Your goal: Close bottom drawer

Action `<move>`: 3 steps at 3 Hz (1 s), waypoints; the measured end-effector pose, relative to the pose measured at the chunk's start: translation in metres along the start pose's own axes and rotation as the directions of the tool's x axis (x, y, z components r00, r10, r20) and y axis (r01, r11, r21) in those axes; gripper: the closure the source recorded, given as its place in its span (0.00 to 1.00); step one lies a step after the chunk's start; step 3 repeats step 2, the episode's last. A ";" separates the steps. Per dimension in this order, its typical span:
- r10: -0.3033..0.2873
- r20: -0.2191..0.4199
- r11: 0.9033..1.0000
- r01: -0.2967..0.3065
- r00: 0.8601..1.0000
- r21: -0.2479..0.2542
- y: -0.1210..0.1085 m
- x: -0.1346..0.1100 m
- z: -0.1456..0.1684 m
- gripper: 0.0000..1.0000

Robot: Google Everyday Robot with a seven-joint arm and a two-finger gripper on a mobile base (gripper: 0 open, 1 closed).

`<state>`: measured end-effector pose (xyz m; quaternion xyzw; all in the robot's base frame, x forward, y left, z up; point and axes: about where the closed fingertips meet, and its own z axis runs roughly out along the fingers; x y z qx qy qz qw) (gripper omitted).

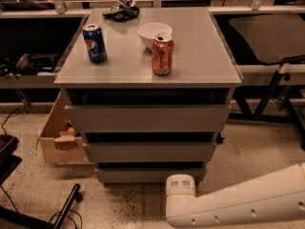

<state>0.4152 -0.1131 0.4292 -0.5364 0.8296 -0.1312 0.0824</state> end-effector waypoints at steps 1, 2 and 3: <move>0.133 -0.123 0.986 -0.119 0.983 0.117 -0.008 0.036 -0.076 1.00; 0.345 -0.179 0.899 -0.270 0.921 0.344 -0.045 0.071 -0.151 0.85; 0.345 -0.179 0.899 -0.270 0.921 0.344 -0.045 0.071 -0.151 0.85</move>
Offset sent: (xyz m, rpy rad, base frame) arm -0.0337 -0.1123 0.2821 -0.3963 -0.5825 -0.7211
